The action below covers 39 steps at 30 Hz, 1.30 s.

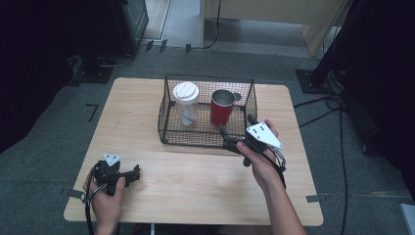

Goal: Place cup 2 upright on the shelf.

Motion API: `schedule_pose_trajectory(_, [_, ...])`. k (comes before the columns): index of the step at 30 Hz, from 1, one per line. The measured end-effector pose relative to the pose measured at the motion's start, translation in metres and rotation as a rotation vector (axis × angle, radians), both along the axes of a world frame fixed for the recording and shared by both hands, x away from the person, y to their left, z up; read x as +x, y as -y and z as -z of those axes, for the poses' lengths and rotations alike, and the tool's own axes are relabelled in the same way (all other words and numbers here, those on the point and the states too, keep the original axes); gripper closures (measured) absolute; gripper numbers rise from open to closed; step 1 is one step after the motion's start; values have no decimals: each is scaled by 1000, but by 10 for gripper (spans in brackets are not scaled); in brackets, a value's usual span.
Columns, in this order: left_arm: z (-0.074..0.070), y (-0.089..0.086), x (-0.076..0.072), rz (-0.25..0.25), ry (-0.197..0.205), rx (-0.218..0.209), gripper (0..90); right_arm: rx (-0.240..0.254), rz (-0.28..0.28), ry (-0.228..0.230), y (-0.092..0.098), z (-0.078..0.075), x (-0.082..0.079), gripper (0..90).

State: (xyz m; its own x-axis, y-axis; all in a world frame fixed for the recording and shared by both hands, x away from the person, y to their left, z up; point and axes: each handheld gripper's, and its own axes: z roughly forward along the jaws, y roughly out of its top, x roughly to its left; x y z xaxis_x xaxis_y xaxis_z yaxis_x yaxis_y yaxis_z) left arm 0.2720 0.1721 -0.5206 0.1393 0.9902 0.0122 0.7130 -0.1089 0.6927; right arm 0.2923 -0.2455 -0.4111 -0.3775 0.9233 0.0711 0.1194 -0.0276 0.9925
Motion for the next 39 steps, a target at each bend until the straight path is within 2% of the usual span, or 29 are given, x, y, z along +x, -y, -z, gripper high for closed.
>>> schedule_pose_trajectory(9, [0,0,0,1,-1,2,0,-7,18,-14,22,19,-18,0])
schedule_pose_trajectory(12, [0,0,0,1,-1,2,0,5,30,-15,30,24,-26,0])
schedule_pose_trajectory(25, [0,0,0,1,-1,2,0,-24,96,-40,63,50,-52,0])
schedule_pose_trajectory(31, [0,0,0,1,-1,2,0,-69,126,-48,74,63,-61,0])
schedule_pose_trajectory(39, [0,0,0,0,0,2,0,-68,179,-73,95,76,-72,0])
